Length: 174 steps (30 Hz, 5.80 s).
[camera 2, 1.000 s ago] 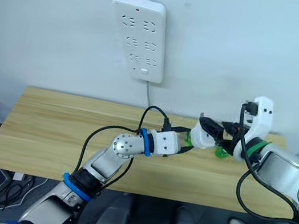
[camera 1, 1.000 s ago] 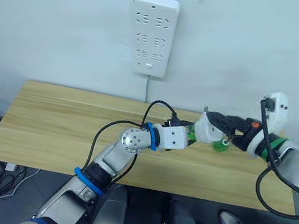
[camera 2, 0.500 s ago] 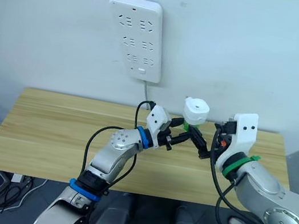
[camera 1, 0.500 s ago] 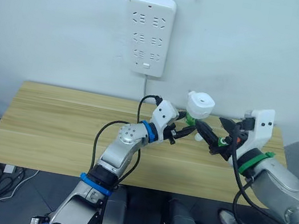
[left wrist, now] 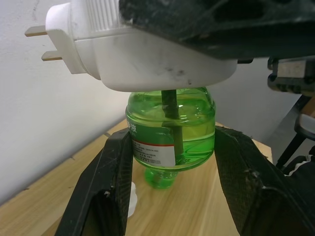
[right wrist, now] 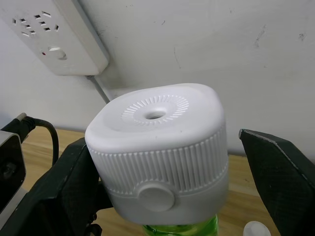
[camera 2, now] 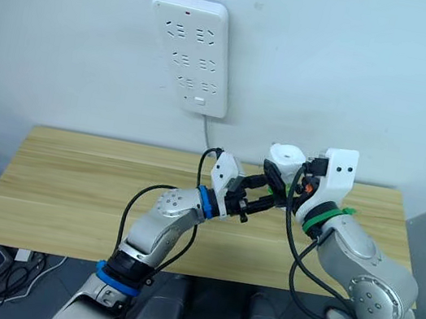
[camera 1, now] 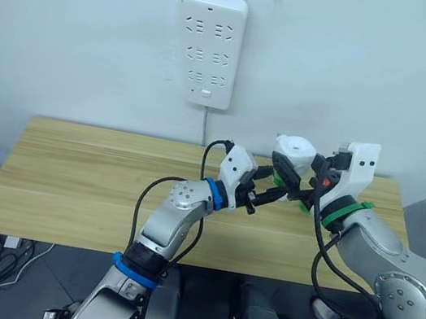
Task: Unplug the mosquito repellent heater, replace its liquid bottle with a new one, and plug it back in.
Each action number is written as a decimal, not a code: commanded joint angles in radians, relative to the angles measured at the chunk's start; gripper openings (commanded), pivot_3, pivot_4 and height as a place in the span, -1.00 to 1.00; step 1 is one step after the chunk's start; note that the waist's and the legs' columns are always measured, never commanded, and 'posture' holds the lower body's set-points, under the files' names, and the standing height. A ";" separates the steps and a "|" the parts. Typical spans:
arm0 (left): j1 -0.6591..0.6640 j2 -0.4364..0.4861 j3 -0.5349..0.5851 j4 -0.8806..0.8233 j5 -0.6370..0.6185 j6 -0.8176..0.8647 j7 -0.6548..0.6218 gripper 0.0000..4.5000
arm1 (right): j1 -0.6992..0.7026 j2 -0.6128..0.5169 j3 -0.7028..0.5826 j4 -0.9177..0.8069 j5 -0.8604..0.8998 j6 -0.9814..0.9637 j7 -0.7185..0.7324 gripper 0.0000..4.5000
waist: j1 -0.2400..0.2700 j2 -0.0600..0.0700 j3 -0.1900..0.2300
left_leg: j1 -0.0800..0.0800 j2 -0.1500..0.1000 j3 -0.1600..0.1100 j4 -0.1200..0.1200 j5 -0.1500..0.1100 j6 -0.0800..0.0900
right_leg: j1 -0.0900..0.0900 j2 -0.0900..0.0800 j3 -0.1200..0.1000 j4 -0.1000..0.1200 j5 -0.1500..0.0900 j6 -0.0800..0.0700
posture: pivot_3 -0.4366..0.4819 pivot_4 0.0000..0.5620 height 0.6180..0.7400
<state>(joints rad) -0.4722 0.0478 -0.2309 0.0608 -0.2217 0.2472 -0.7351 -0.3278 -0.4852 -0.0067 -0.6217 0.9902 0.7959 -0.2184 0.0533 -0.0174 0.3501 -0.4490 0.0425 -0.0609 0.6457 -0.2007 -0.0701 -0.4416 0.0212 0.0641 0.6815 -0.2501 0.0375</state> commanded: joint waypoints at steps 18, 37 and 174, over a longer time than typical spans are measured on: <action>0.160 0.159 0.147 -0.188 -0.147 0.066 -0.025 1.00 | 0.089 0.071 -0.011 0.014 -0.211 -0.080 0.157 0.37 | 0.002 0.000 -0.001 | 0.001 0.001 -0.001 -0.001 0.000 0.000 | 0.000 0.000 -0.001 0.000 0.001 -0.002 | 0.50 0.06 1.00; -0.254 0.389 0.327 0.148 -0.091 -0.197 -0.079 1.00 | 0.040 0.146 0.024 0.065 -0.371 -0.183 0.390 0.36 | 0.083 0.000 -0.001 | 0.001 0.001 -0.001 -0.002 0.003 -0.003 | 0.000 0.002 -0.002 -0.001 0.002 0.001 | 0.66 0.01 1.00; -0.514 0.321 0.311 0.465 -0.179 0.057 -0.478 -0.42 | -0.300 0.341 0.059 0.003 -0.567 0.221 0.363 0.98 | 0.035 -0.002 -0.009 | -0.006 -0.001 -0.019 -0.006 0.019 -0.001 | 0.000 -0.001 -0.023 -0.001 0.012 -0.012 | 0.52 -0.04 1.00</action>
<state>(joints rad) -0.9698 0.3719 0.1086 0.5467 -0.4044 0.3186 -1.1839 -0.6374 -0.1321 0.0933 -0.5277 0.3809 0.9872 0.1250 0.0886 -0.0194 0.3407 -0.4547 0.0401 -0.0799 0.6394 -0.1821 -0.0711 -0.4414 0.0182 0.0408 0.6809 -0.2380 0.0260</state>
